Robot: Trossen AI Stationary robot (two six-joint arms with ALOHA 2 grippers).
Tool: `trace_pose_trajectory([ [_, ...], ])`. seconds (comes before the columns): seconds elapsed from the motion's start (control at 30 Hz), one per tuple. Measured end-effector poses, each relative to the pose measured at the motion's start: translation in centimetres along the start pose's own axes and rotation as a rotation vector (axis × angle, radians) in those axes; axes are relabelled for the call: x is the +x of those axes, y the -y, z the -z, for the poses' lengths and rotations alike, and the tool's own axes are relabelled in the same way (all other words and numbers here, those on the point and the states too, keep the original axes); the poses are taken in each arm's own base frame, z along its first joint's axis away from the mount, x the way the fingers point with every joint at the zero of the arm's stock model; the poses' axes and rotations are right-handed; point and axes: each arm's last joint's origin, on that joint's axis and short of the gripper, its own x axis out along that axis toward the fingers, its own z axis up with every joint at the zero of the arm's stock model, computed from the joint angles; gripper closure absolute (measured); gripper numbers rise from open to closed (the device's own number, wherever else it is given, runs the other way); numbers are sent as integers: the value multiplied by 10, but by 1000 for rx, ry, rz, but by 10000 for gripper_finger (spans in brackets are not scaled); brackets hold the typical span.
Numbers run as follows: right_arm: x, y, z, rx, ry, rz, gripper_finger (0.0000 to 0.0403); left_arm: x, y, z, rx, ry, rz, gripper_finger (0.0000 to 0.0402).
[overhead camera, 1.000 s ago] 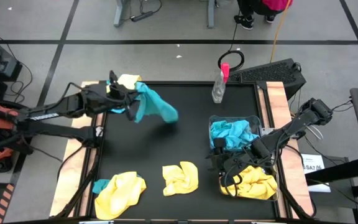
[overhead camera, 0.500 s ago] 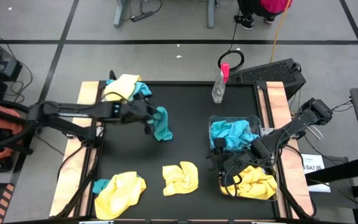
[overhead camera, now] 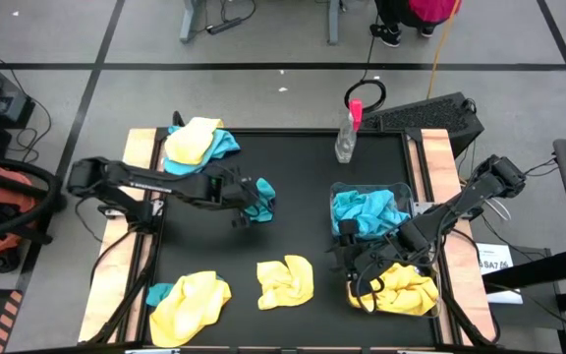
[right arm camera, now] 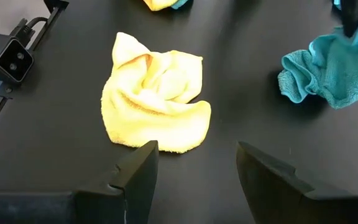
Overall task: Sort microfiber towel by color & place in baskets
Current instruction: Put the blue towel into the top transparent bin
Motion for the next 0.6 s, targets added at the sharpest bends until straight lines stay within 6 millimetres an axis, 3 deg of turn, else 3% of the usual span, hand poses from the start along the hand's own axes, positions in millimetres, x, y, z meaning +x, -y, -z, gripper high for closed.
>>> trace_pose_trajectory([
  [0.13, 0, 0, 0, -8, 1, 0, 196, 13, 5, 4, 23, -43, -2, 324],
  [0.4, 0, 0, 0, -7, 0, 0, 196, 37, 11, 5, 27, -94, 81, 143],
  [0.6, 0, 0, 0, -8, 1, 0, 196, 61, 11, 5, 2, -128, 123, 43],
])
